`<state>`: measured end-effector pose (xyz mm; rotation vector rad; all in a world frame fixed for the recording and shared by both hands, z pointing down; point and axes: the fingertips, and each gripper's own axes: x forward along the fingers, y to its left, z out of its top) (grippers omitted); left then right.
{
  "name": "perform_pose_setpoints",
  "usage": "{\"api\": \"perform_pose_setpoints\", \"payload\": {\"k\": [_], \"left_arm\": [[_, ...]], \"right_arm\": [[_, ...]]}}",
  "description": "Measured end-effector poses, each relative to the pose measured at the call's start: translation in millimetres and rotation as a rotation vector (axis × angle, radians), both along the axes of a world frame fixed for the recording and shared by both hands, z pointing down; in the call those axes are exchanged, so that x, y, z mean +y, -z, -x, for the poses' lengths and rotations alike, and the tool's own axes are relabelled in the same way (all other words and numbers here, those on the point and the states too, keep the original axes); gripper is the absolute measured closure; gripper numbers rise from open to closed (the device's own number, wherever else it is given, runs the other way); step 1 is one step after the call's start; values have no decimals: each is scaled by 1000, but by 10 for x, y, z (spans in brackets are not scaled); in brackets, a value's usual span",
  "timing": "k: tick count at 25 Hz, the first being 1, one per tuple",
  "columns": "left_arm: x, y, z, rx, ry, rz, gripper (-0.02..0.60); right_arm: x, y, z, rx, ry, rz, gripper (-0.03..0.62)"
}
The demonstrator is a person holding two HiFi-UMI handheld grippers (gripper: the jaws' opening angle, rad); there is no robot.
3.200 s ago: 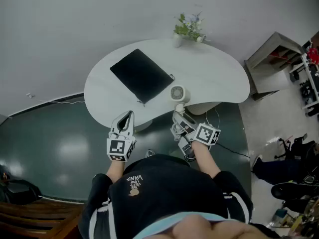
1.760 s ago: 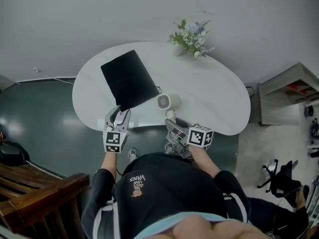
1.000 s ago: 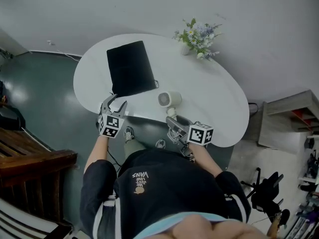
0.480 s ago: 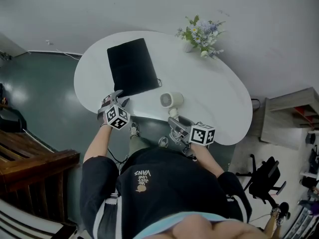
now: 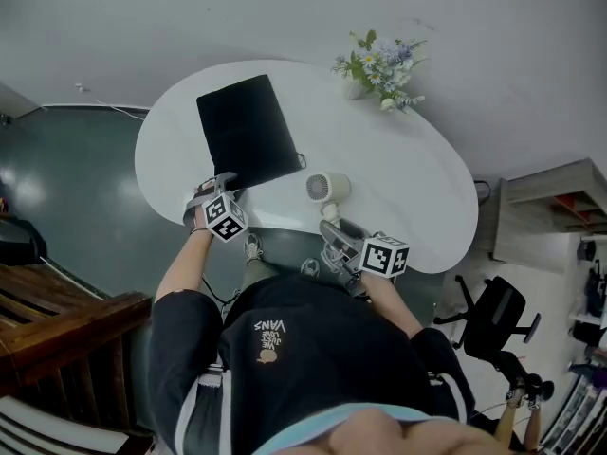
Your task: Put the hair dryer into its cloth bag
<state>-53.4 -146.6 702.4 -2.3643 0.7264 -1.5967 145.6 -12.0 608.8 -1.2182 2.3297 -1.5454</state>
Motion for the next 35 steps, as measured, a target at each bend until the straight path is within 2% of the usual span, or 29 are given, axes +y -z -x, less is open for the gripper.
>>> {"api": "perform_pose_setpoints", "payload": {"k": [5,10,18,21,27,35], "left_arm": [[-64,-32,21,-26,-22,22,483],[-111,-22,61,-32,-23,35,540],[-159,179,36,84,50,112,546],[-189,263,20,138,74,120,546],[-211,476,-58,292,110,152,548],[-263,723,-130,390,121,150,549]], "right_arm": [[-67,10,21,-2,-21,0,387],[-106,15,85,-5,-25,1,387],[-171,-62,259,32,16,18,387],[-206,-101,335,45,34,23,387],[-292,-166,508,79,71,27,387],[-384,-267,759,133,138,36,387]]}}
